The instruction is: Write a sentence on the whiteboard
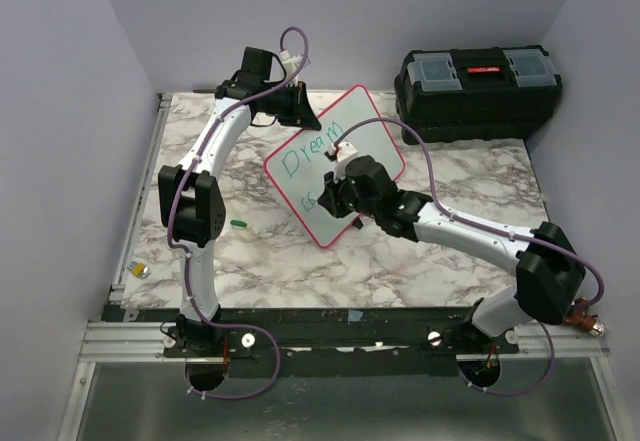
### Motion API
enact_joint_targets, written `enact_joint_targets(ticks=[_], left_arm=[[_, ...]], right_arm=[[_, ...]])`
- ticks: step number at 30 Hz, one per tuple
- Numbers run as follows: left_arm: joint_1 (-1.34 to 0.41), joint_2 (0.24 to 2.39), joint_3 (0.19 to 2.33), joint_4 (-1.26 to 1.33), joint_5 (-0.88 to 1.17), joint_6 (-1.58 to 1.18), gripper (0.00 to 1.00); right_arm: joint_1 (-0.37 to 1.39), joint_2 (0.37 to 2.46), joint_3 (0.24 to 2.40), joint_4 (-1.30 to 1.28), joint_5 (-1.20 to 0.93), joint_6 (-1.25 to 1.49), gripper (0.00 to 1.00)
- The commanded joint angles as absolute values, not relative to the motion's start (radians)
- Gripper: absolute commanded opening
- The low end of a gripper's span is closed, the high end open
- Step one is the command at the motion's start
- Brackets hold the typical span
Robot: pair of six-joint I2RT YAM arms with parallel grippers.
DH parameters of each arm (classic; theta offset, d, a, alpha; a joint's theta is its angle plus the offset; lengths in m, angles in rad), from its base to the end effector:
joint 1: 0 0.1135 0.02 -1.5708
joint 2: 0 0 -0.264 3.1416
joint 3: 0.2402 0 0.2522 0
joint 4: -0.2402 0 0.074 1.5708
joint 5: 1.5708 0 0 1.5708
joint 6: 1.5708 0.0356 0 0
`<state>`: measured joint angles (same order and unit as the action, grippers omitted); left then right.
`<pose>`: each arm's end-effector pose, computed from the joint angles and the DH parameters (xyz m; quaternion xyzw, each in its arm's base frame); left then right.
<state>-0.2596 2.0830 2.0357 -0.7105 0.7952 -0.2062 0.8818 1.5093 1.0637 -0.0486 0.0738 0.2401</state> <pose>0.4465 -0.1449 0.3240 0.1757 0.8425 -0.4302 0.2726 0.2227 0.2662 0.2736 -0.2526 0.8202 0.2457 0.4507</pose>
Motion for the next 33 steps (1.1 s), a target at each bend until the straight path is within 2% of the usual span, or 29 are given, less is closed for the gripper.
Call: enact_joint_targets(ticks=[1,20,33], left_arm=[[-0.278,2.075,2.023,-0.746,0.764,-0.16,0.0],[-0.279,2.071,2.022,-0.747,0.765,-0.158,0.0],[-0.279,2.069,2.022,-0.747,0.764,-0.158,0.0]], right_arm=[[0.884,1.5,1.025,-0.048,0.053,0.247,0.01],[0.884,1.431,1.023,-0.01,0.061,0.27,0.01],[0.884,1.49,1.054,0.031,0.104,0.272,0.01]])
